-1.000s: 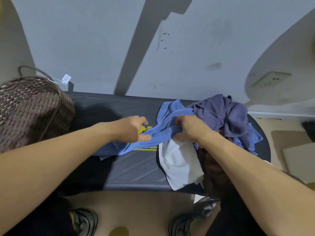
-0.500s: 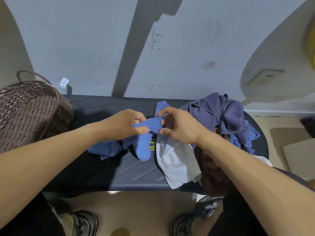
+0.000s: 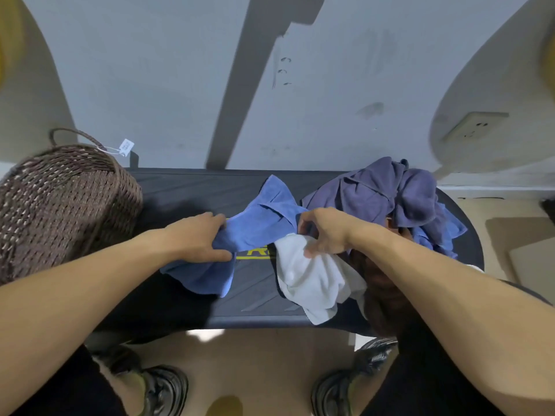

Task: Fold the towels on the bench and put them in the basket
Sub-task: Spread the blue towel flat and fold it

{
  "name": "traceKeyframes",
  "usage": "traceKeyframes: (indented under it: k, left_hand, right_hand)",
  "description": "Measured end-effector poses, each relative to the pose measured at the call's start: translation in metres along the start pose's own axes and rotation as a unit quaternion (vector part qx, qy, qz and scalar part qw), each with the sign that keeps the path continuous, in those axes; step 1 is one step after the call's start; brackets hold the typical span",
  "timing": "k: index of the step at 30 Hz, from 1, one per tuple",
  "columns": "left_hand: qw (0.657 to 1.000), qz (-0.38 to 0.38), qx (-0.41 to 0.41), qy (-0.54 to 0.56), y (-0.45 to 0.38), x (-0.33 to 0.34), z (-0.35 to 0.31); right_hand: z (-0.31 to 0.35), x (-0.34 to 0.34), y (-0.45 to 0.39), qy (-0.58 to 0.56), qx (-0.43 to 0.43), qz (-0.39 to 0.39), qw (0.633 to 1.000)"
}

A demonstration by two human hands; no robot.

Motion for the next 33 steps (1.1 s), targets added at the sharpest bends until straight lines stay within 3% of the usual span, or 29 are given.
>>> traceKeyframes:
  k: [3, 7, 11, 17, 19, 22, 24, 26, 29, 30, 33]
  left_hand:
    - [0.996, -0.02, 0.046, 0.08, -0.008, 0.006, -0.016]
    - [0.996, 0.01, 0.083, -0.021, -0.019, 0.019, -0.029]
    - [0.996, 0.029, 0.072, -0.043, -0.024, 0.022, -0.037]
    - [0.994, 0.035, 0.082, -0.063, -0.022, 0.022, -0.043]
    - [0.994, 0.033, 0.087, -0.061, -0.021, 0.022, -0.045]
    - [0.994, 0.03, 0.098, -0.044, -0.019, 0.024, -0.047]
    - [0.994, 0.04, 0.098, -0.042, -0.017, 0.025, -0.045]
    - [0.993, 0.056, 0.089, -0.049, -0.012, 0.025, -0.041]
    - [0.994, 0.059, 0.086, -0.029, -0.001, 0.02, -0.035]
    - [0.995, 0.048, 0.082, -0.02, 0.003, 0.016, -0.033]
    - [0.995, 0.033, 0.089, -0.013, 0.015, 0.006, -0.023]
  right_hand:
    - [-0.004, -0.018, 0.01, -0.048, 0.003, -0.066, 0.997]
    - [-0.03, -0.055, 0.038, -0.081, 0.041, -0.187, 0.978]
    - [-0.077, -0.077, 0.074, -0.12, 0.118, -0.224, 0.96]
    - [-0.139, -0.085, 0.125, -0.166, 0.267, -0.365, 0.876]
    - [-0.14, -0.076, 0.124, -0.139, 0.29, -0.336, 0.885]
    - [-0.122, -0.044, 0.101, -0.053, 0.29, -0.083, 0.952]
    - [-0.11, -0.034, 0.09, 0.009, 0.278, 0.031, 0.96]
    - [-0.103, -0.045, 0.081, 0.051, 0.278, -0.009, 0.959]
    - [-0.091, -0.07, 0.069, -0.007, 0.277, -0.204, 0.939]
    - [-0.083, -0.073, 0.063, -0.04, 0.261, -0.233, 0.936]
    - [-0.043, -0.059, 0.024, -0.06, 0.15, -0.207, 0.965]
Point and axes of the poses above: each hand's wrist, its own y-axis away from the middle knuckle, its own x-axis out of the palm, z = x × y, the point moved 5 cm from there along -y, towards the middle knuckle, and after that the axes turned 15 degrees about y, right-handed, at the moved point
